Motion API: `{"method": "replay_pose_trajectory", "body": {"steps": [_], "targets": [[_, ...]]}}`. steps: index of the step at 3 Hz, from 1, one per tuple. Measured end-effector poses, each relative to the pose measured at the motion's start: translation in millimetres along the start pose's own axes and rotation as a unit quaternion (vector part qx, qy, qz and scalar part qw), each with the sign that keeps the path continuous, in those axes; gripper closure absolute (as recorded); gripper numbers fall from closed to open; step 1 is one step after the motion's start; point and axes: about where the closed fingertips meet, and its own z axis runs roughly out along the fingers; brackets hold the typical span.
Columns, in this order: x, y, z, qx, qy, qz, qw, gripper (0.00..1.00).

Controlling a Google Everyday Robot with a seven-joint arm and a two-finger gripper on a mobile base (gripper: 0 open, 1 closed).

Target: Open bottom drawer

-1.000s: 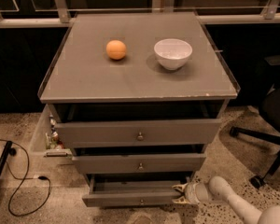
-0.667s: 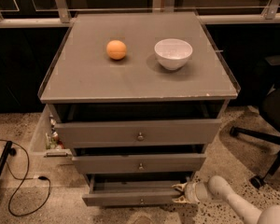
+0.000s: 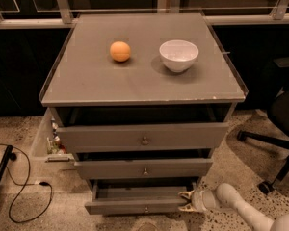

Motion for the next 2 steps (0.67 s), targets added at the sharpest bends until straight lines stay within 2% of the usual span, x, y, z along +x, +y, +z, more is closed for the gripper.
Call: {"method": "replay_pose_trajectory", "body": {"steps": [1, 2], "targets": [[0.0, 0.1, 0.0, 0.000, 0.000, 0.000, 1.0000, 0.36], [6.0, 12.2, -1.7, -0.005, -0.011, 0.005, 0.9999, 0.13]]}}
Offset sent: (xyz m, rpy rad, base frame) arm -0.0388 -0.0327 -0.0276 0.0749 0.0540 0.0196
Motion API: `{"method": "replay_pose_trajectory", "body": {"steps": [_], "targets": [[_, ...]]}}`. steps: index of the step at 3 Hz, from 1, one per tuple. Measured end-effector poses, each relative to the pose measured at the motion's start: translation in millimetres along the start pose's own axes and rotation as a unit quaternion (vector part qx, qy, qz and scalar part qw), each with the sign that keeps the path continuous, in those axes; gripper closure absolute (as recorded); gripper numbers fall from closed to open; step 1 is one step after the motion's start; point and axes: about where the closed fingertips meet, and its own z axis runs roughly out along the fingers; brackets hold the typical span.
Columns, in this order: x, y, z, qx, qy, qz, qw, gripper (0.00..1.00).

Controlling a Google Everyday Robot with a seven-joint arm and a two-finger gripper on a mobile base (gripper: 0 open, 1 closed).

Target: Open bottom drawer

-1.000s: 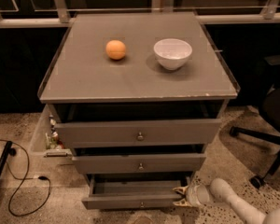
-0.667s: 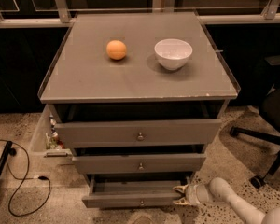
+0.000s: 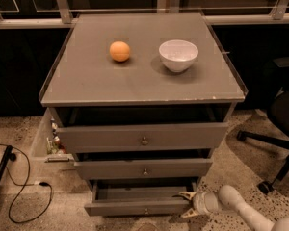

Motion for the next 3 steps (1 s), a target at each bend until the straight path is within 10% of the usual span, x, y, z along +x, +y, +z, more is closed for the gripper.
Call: {"method": "replay_pose_trajectory", "body": {"steps": [1, 3], "targets": [[-0.4, -0.2, -0.5, 0.000, 0.000, 0.000, 1.0000, 0.16], [1.9, 25.8, -12.1, -0.002, -0.013, 0.003, 0.9999, 0.62]]}}
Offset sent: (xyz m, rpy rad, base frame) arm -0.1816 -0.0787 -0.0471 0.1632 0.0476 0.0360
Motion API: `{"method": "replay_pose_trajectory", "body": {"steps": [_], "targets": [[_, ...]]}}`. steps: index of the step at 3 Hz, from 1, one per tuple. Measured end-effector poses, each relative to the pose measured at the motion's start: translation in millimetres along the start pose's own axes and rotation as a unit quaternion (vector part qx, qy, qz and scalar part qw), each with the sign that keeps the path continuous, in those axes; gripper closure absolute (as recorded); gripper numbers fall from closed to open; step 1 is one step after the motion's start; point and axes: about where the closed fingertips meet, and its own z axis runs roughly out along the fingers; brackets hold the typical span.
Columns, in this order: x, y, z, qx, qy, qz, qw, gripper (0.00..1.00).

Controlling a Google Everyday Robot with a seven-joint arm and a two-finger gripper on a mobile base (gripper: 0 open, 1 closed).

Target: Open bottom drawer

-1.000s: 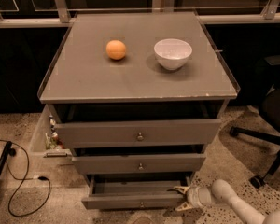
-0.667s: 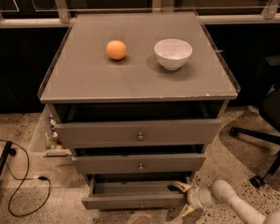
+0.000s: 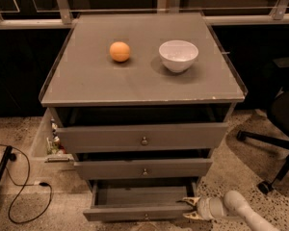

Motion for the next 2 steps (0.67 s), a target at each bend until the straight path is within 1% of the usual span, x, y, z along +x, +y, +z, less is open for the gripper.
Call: {"method": "replay_pose_trajectory", "body": {"steps": [1, 2], "targets": [[-3.2, -1.6, -3.5, 0.000, 0.000, 0.000, 1.0000, 0.86], [-8.9, 9.6, -6.9, -0.003, 0.023, -0.014, 0.9996, 1.00]]}}
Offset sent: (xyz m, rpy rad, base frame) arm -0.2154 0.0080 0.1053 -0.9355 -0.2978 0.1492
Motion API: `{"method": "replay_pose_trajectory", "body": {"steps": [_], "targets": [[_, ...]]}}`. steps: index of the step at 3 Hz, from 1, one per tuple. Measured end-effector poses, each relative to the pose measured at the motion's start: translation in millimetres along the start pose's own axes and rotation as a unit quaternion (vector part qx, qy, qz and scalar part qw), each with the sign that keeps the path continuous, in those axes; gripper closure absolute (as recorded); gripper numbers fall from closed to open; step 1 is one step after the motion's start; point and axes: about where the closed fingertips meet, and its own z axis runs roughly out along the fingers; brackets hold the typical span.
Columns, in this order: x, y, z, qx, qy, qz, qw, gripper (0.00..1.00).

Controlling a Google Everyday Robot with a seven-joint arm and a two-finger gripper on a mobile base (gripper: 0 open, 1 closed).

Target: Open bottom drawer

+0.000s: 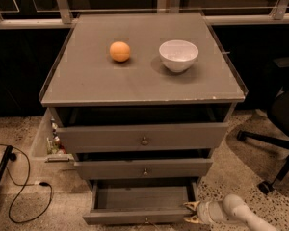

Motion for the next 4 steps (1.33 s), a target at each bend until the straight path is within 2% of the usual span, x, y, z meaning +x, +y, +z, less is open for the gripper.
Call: {"method": "replay_pose_trajectory", "body": {"steps": [1, 2, 4], "targets": [[3.8, 3.9, -6.0, 0.001, 0.015, -0.004, 0.9999, 1.00], [3.7, 3.9, -6.0, 0.001, 0.015, -0.004, 0.9999, 0.81], [3.7, 4.0, -6.0, 0.001, 0.015, -0.004, 0.9999, 0.35]]}}
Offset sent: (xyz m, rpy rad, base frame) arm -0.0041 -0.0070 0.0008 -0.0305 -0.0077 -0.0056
